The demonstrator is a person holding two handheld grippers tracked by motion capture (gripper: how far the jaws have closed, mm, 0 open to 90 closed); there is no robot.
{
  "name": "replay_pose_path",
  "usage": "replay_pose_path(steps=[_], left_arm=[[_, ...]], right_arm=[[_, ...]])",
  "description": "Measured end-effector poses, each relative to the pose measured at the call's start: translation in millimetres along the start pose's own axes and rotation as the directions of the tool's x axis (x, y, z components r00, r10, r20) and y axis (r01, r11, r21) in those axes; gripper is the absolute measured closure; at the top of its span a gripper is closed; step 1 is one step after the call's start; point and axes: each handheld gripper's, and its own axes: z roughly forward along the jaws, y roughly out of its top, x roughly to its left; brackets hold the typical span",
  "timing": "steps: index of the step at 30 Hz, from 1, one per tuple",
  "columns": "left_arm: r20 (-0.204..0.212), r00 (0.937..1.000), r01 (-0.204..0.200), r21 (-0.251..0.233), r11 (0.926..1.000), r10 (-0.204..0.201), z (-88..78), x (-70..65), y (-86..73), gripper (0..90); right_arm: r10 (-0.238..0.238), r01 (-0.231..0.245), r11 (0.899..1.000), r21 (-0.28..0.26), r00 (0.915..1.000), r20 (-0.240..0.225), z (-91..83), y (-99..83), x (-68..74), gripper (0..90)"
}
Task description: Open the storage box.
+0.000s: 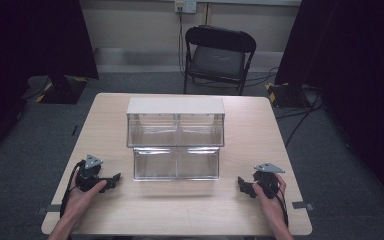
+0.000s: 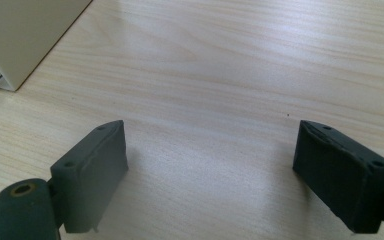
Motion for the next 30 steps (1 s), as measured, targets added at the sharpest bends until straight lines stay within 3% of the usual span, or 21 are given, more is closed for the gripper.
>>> replay_pose_path(steps=[8,18,30], left_arm=[[-0.006,1.0,-0.006,0.008,0.9999,0.006,-2.0,0.7,0.2,16.4],[0.051,0.9987,0.004,-0.034,0.9994,-0.002,-15.3,-6.2,3.8,17.2],[0.113,0.9921,-0.045,-0.075,0.9962,0.054,-29.9,-26.9,10.8,19.4]], right_arm=[[0.0,0.0,1.0,0.0,1.0,0.0,0.0,0.0,0.0,13.3],[0.0,0.0,1.0,0.0,1.0,0.0,0.0,0.0,0.0,13.3],[0.0,0.0,1.0,0.0,1.0,0.0,0.0,0.0,0.0,13.3]])
